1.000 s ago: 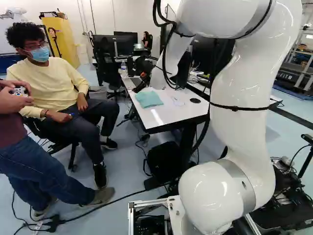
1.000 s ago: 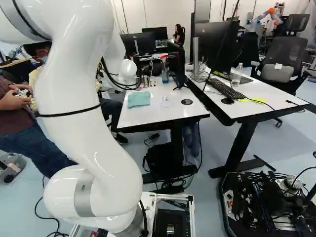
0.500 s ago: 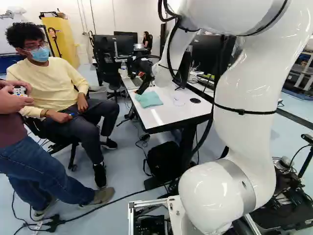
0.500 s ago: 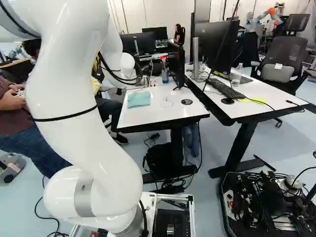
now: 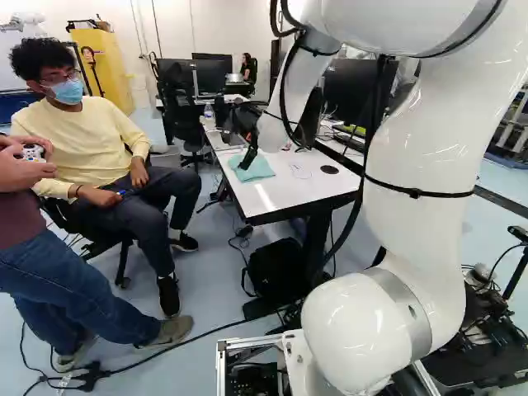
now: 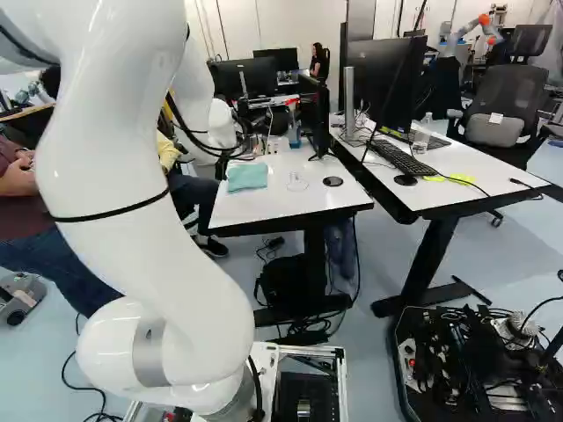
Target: Clean the table with the green towel
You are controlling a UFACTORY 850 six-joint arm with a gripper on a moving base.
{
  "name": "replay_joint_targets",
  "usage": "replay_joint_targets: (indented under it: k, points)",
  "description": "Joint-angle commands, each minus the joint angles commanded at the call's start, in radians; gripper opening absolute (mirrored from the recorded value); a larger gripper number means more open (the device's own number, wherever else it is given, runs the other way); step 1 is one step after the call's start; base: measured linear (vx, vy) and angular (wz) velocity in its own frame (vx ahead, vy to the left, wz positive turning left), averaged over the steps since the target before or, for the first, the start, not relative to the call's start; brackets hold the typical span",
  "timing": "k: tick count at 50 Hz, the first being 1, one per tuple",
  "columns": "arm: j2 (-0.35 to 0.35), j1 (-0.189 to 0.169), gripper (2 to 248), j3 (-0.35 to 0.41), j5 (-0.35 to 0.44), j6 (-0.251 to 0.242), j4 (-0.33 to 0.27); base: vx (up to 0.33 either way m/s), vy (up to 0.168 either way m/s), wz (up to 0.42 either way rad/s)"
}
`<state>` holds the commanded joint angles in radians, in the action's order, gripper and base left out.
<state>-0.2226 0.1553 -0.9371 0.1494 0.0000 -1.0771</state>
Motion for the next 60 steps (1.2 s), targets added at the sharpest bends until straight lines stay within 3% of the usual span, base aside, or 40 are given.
replay_joint_targets:
  k: [8, 15, 33, 44, 60]
  points:
    - [0.001, -0.005, 247, 0.008, -0.054, 0.0, 0.069, 0.0, 0.0, 0.0]
    - [0.002, -0.006, 247, 0.01, -0.054, 0.0, 0.122, 0.0, 0.0, 0.0]
    - [0.002, -0.007, 247, 0.011, 0.101, 0.0, 0.226, 0.0, 0.0, 0.0]
    - [0.016, -0.029, 247, 0.026, 0.2, 0.0, 0.303, 0.0, 0.0, 0.0]
    - [0.046, -0.074, 247, 0.063, 0.206, 0.0, 0.466, 0.0, 0.0, 0.0]
